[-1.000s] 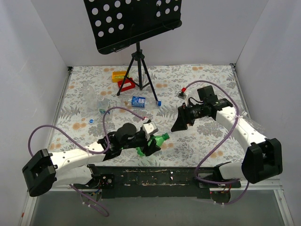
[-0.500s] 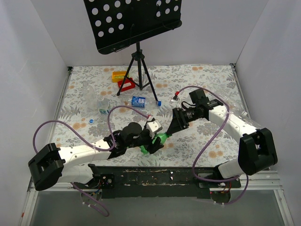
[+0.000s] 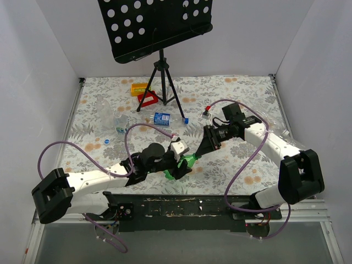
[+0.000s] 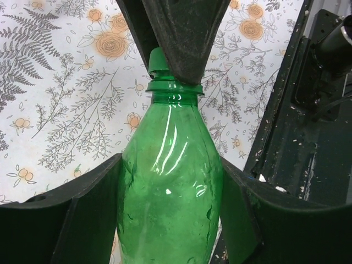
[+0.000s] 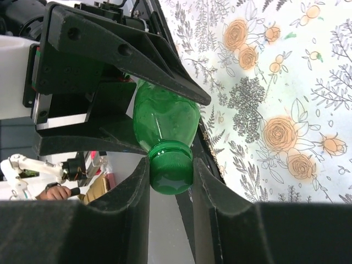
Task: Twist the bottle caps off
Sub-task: Unscrew the bottle cap from the plastic bottle.
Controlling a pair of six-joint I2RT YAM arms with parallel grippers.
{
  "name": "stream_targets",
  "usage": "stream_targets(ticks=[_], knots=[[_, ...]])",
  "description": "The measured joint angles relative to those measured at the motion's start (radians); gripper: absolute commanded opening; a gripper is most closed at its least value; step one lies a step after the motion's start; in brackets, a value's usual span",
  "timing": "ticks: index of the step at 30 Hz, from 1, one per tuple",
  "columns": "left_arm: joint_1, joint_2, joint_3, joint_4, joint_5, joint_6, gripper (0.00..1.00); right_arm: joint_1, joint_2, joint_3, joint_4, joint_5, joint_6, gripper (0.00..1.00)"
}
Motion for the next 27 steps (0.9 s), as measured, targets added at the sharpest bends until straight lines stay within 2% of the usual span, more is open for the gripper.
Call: stream_targets(ticks=[5, 11, 14, 17, 22, 27], knots=[[0.044, -0.063, -0.036, 0.012, 0.098, -0.044, 0.11, 0.019, 0.0, 0.029, -0.074, -0.041, -0.154, 0.01], [0.207, -0.122, -0.064, 0.055, 0.401, -0.164, 0.11, 0.116, -0.003, 0.191, -0.222, -0.045, -0.639, 0.01], [0.248, -0.117, -0.071, 0.058, 0.52, -0.213, 0.11, 0.172, -0.034, 0.2, -0.254, -0.013, -0.84, 0.01], [0.282, -0.103, -0.072, 0.073, 0.622, -0.252, 0.11, 0.217, -0.119, 0.16, -0.216, 0.052, -0.969, 0.01], [0.33, -0.101, -0.074, 0.129, 0.716, -0.275, 0.11, 0.257, -0.235, 0.119, -0.15, 0.143, -1.125, 0.01], [0.349, -0.102, -0.076, 0.101, 0.73, -0.225, 0.1, 0.239, -0.226, 0.083, -0.139, 0.208, -1.143, 0.01]])
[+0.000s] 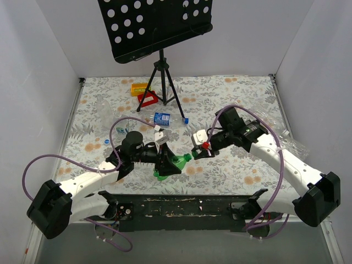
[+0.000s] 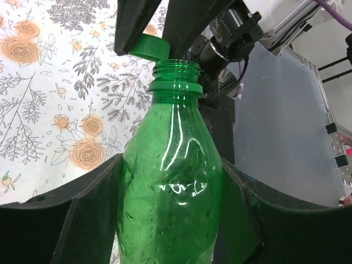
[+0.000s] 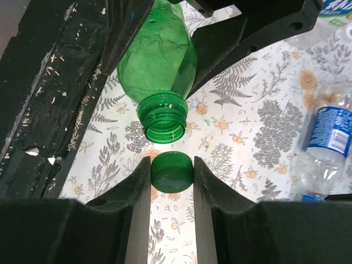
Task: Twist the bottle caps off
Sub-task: Unscrew the bottle cap from the plastic bottle, then place the bottle cap at the center of the board.
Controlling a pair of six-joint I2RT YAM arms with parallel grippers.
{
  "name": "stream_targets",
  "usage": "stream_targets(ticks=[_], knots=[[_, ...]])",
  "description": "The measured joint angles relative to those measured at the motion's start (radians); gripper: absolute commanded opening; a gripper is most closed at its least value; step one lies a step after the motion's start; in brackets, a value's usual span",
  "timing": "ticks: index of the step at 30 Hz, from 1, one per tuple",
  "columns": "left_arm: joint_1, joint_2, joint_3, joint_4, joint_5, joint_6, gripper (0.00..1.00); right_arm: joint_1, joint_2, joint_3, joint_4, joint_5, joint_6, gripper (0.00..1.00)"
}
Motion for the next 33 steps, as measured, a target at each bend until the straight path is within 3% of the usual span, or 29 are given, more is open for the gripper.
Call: stream_targets(ticks=[6, 11, 22, 28, 33], knots=[[0.0, -0.005, 0.002, -0.074, -0.062, 0.069, 0.1, -0.037, 0.009, -0.024, 0.032, -0.017, 0.08, 0.01], [0.0, -0.102, -0.001, -0.109, -0.176, 0.098, 0.1, -0.113, 0.01, -0.031, 0.097, -0.057, 0.208, 0.01], [-0.003, -0.362, -0.12, -0.002, -0.441, 0.088, 0.11, -0.187, 0.023, -0.214, 0.333, -0.091, 0.518, 0.02], [-0.003, -0.414, -0.188, 0.052, -0.548, 0.062, 0.11, -0.187, 0.109, -0.234, 0.443, 0.009, 0.641, 0.03], [-0.003, -0.496, -0.202, 0.053, -0.629, 0.062, 0.11, -0.161, 0.291, -0.139, 0.405, 0.082, 0.691, 0.05]])
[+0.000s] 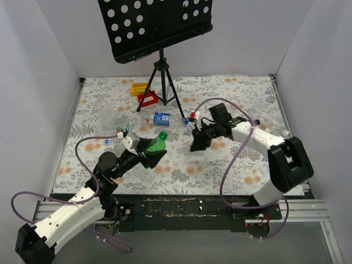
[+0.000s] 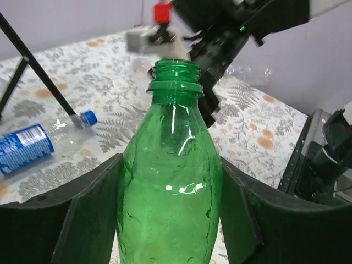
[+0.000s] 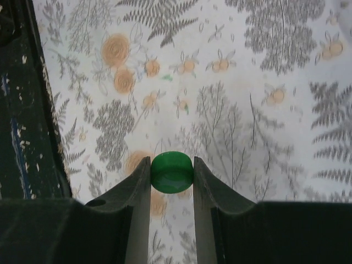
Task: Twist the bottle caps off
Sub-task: Place the bottle cap at the center of the board.
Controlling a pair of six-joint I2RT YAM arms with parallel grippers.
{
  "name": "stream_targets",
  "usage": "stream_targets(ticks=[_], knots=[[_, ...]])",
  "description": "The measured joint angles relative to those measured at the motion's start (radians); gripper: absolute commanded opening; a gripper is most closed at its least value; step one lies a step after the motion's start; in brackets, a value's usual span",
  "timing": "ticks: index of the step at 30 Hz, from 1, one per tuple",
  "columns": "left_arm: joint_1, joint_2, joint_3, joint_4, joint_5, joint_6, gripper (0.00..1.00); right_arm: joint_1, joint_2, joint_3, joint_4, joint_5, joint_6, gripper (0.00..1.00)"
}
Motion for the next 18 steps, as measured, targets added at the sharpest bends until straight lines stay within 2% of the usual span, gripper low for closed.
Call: stream_targets(ticks=[8, 18], knots=[[0.0, -0.14, 0.119, -0.154, -0.09, 0.059, 0.11, 0.224, 0.382, 0.375, -0.048, 0.158, 0.106, 0.04], [0.0, -0.28, 0.151, -0.298, -0.15, 0.076, 0.11, 0.379, 0.676, 0.741, -0.021, 0.399, 0.385, 0.09]])
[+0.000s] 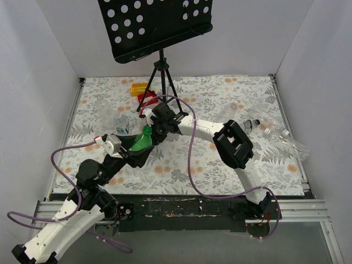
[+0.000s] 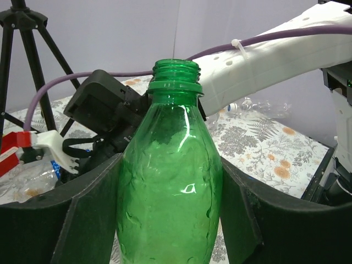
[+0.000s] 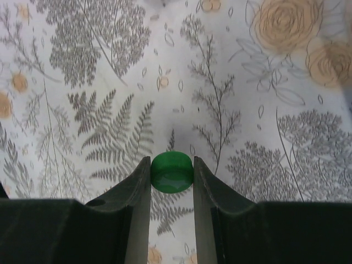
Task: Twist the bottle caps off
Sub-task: Place the bottle cap at the center of the board, then place the plastic bottle at the center of the board.
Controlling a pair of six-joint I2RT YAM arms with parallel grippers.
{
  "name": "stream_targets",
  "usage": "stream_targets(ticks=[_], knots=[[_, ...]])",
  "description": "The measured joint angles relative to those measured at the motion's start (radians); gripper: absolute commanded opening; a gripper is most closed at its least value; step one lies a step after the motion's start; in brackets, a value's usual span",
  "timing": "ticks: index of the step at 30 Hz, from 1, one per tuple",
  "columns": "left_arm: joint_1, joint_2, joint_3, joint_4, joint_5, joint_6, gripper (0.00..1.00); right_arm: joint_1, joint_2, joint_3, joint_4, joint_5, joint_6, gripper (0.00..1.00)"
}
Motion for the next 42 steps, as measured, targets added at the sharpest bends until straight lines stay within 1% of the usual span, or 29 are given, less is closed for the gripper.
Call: stream_targets(ticks=[4, 8, 9, 10, 14, 17, 22, 26, 28, 32, 34, 35, 37, 39, 42], knots=[[0.0, -0.016, 0.0, -0.035, -0.013, -0.002, 0.11, 0.027, 0.062, 0.082, 0.04, 0.071, 0.096, 0.2], [0.0, -0.031, 0.0, -0.066, -0.025, -0.005, 0.11, 0.027, 0.155, 0.216, 0.063, 0.103, 0.144, 0.47], [0.0, -0.033, 0.0, -0.069, -0.026, -0.005, 0.11, 0.027, 0.164, 0.227, 0.07, 0.102, 0.153, 0.52], [0.0, -0.035, 0.0, -0.075, -0.027, -0.007, 0.12, 0.026, 0.17, 0.23, 0.079, 0.101, 0.158, 0.55], [0.0, -0.036, 0.0, -0.086, -0.029, -0.016, 0.11, 0.021, 0.171, 0.222, 0.089, 0.086, 0.158, 0.59], [0.0, -0.036, 0.0, -0.084, -0.029, -0.024, 0.12, 0.014, 0.132, 0.151, 0.118, 0.072, 0.147, 0.6], [0.0, -0.036, -0.004, -0.072, -0.02, -0.041, 0.11, 0.003, -0.056, -0.086, 0.12, 0.026, 0.072, 0.64], [0.0, -0.032, -0.01, -0.042, 0.006, -0.057, 0.11, -0.035, -0.258, -0.232, 0.092, -0.07, -0.089, 0.64], [0.0, -0.026, -0.018, -0.022, 0.024, -0.061, 0.12, -0.084, -0.354, -0.274, 0.054, -0.167, -0.196, 0.69], [0.0, 0.011, -0.038, 0.023, 0.062, -0.076, 0.12, -0.228, -0.534, -0.359, -0.039, -0.372, -0.406, 0.7], [0.0, 0.044, -0.039, 0.05, 0.087, -0.08, 0.12, -0.288, -0.616, -0.405, -0.066, -0.442, -0.467, 0.77], [0.0, 0.061, -0.039, 0.064, 0.1, -0.083, 0.12, -0.309, -0.658, -0.43, -0.068, -0.476, -0.486, 0.82], [0.0, 0.103, -0.039, 0.094, 0.132, -0.086, 0.12, -0.328, -0.741, -0.474, -0.066, -0.541, -0.509, 0.84], [0.0, 0.144, -0.04, 0.119, 0.164, -0.091, 0.13, -0.322, -0.804, -0.494, -0.045, -0.62, -0.505, 0.84], [0.0, 0.199, -0.041, 0.158, 0.21, -0.097, 0.13, -0.309, -0.827, -0.482, 0.01, -0.73, -0.453, 0.83]])
